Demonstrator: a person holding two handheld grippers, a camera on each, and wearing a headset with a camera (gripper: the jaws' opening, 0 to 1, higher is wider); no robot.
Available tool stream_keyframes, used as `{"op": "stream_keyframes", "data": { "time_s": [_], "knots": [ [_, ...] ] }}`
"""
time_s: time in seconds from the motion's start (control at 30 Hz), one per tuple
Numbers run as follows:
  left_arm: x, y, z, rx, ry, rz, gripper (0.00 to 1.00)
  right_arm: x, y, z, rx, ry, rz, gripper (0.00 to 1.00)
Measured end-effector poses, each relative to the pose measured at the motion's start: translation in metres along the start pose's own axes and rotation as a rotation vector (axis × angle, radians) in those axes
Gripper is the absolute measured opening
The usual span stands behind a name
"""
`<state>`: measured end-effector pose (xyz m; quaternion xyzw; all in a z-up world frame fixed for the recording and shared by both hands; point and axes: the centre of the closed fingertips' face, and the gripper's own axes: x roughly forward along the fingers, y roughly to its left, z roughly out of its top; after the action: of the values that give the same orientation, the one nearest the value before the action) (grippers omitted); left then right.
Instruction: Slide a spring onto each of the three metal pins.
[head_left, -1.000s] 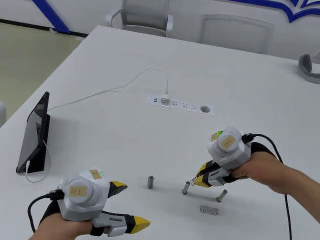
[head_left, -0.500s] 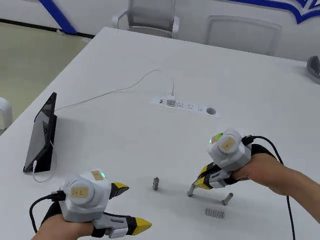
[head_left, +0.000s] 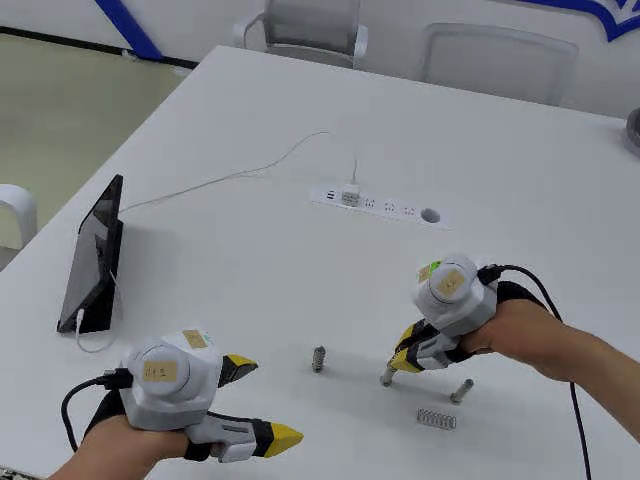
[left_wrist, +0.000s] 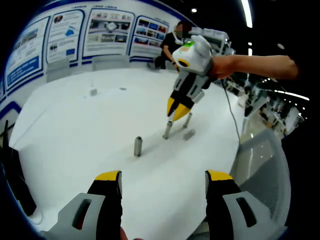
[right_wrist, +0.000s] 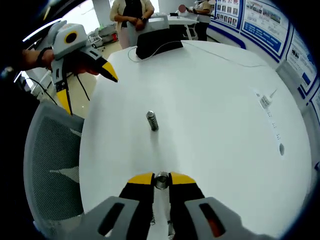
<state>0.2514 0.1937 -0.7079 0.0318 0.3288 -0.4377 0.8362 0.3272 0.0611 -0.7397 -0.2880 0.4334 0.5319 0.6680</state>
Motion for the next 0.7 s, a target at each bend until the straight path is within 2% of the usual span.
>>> {"op": "stream_keyframes", "data": {
  "time_s": [0.7],
  "knots": [
    [-0.004,0.004,-0.007,-0.014,0.006,0.017,0.68,0.026,0.000,-0.009,-0.040,0.047,0.001,0.13]
  ]
}}
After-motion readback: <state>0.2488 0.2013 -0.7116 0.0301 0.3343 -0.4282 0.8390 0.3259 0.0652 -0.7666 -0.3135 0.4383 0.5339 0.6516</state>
